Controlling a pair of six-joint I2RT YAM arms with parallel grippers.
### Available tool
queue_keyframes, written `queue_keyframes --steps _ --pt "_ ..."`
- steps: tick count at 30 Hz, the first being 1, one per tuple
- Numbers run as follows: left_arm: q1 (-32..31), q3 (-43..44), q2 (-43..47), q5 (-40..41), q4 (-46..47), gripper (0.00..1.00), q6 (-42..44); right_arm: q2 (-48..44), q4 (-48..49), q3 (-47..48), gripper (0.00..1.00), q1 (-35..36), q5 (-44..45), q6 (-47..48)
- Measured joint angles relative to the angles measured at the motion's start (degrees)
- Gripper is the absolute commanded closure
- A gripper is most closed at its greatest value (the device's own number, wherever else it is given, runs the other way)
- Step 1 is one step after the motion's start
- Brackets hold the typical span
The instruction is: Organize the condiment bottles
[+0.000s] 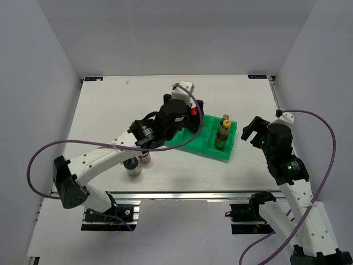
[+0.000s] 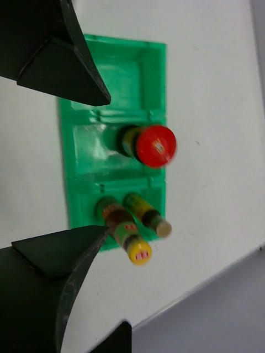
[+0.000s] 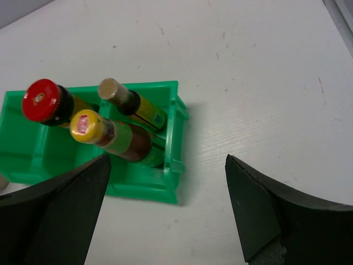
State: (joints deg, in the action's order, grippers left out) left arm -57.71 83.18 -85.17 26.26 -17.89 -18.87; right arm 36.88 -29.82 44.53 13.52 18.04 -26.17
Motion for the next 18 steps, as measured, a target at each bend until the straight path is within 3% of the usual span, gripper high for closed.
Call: queue_keyframes --steps 3,10,18 --pt "2.38 -5.75 4.70 3.87 -6.10 0.02 -6.75 1.86 2.32 1.95 0.11 0.00 -2.36 1.11" --pt "15.39 -21.70 7.61 4.61 -17.53 0.02 -18.05 8.24 7.91 6.69 0.11 1.11 -11.52 3.54" --pt "15.17 -22.82 9.27 5.55 -22.18 0.02 -22.93 21.14 12.02 17.05 0.11 20.04 -9.99 9.29"
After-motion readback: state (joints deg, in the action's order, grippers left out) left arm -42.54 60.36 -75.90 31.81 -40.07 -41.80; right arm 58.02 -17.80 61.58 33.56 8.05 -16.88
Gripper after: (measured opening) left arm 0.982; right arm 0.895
